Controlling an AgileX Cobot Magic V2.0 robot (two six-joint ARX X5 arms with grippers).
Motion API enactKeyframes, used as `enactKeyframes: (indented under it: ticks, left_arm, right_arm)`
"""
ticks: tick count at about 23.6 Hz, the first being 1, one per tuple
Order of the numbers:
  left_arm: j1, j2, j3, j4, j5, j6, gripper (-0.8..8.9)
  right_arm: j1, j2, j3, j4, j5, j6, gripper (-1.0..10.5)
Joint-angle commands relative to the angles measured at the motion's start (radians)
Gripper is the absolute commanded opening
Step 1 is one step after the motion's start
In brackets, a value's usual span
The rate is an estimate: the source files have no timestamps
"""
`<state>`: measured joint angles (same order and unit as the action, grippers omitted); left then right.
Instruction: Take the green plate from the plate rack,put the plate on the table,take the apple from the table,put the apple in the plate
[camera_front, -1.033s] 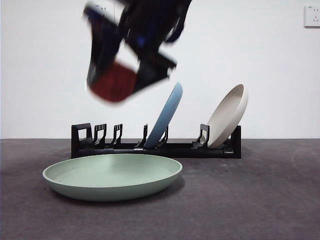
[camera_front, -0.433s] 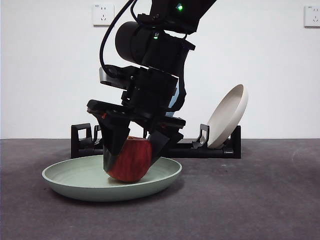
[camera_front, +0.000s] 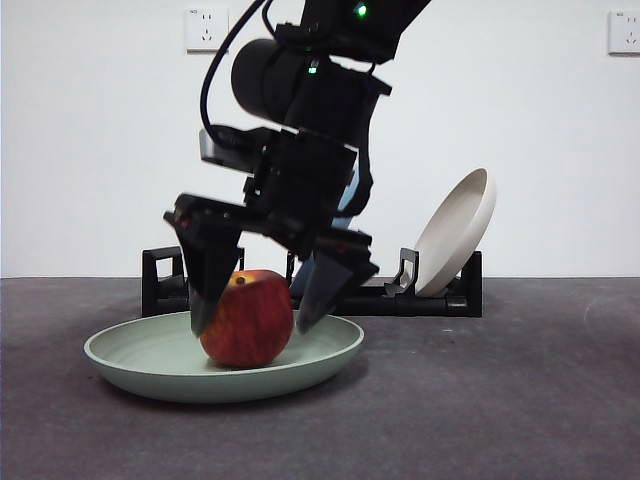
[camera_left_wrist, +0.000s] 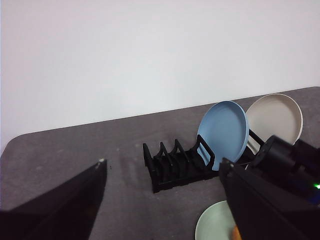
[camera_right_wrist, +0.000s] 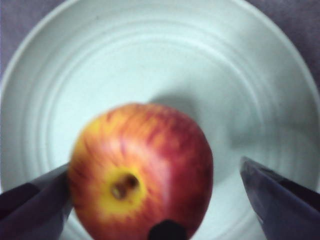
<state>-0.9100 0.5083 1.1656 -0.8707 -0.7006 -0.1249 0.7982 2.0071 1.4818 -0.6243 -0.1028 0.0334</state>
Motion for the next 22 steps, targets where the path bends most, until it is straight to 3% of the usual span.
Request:
enactKeyframes:
  ticks: [1, 9, 13, 15, 17, 18, 22]
  left_arm:
    - [0.002, 0.02, -0.005, 0.002, -0.004, -0.007, 3.73]
    - [0.002, 0.152, -0.005, 0.03, -0.003, -0.003, 3.72]
    - [0.002, 0.25, -0.005, 0.037, -0.003, 0.017, 3.62]
    - [0.002, 0.298, -0.005, 0.037, 0.0, 0.058, 2.45]
    - [0.002, 0.351, -0.005, 0.039, 0.004, 0.099, 0.23]
    - [0.002, 0.391, -0.005, 0.044, 0.015, 0.117, -0.06]
    - [0.003, 0.488, -0.006, 0.108, 0.204, 0.137, -0.08]
  right_arm:
    - [0.002, -0.061, 0.0, 0.005, 0.002, -0.004, 7.2]
    - [-0.023, -0.295, 0.0, -0.033, 0.024, -0.012, 7.1]
    - [-0.052, -0.422, 0.0, -0.116, 0.174, -0.053, 5.0]
    - [-0.067, -0.473, 0.0, -0.171, 0.244, -0.061, 3.6]
    - [-0.091, -0.528, 0.0, -0.24, 0.292, -0.075, 1.6]
    - [-0.118, -0.57, 0.0, -0.291, 0.292, -0.088, 0.3]
    - [-0.22, -0.694, -0.003, -0.392, 0.285, -0.086, -0.1]
